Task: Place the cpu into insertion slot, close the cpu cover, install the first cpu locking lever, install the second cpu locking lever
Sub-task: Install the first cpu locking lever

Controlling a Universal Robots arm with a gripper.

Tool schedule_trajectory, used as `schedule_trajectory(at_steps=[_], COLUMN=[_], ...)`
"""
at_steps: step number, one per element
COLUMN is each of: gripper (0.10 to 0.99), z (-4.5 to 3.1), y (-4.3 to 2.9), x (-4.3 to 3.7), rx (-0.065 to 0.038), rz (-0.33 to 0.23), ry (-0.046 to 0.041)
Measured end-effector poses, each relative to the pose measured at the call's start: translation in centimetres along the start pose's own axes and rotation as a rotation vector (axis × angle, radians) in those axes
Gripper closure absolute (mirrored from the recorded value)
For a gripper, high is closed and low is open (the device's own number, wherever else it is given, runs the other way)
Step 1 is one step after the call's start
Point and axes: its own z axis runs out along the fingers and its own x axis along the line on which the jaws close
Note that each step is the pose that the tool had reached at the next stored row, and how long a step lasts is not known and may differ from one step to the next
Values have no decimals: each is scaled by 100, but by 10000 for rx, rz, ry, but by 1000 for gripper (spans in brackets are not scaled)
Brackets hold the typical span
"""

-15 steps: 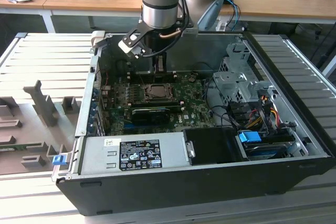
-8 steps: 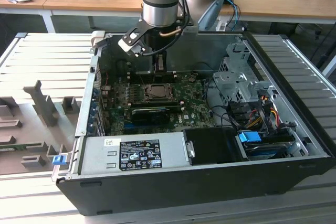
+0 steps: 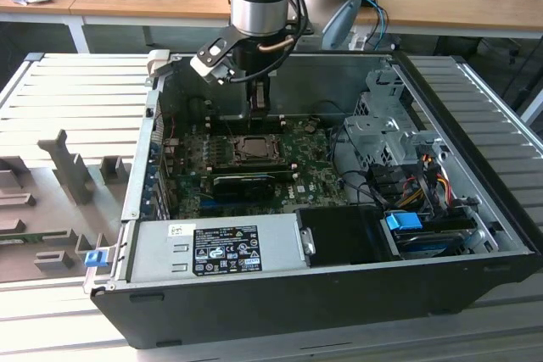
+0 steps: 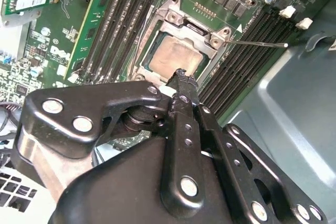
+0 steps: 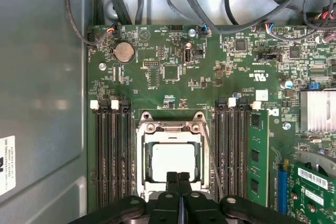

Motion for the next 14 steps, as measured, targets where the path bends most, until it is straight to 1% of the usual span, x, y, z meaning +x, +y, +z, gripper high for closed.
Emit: schedule_trajectory(at_steps=[2, 4, 5, 7, 8, 14], gripper=[980, 980, 980, 980, 980, 980], z=[-17, -47, -86, -166, -242, -243], y=[0, 1, 2, 4, 5, 5], x=[0, 0, 0, 0, 0, 0], rx=[0, 0, 0, 0, -1, -4], rz=[-1, -2, -3, -3, -4, -569], ry=[-28, -81, -105, -116, -120, -109])
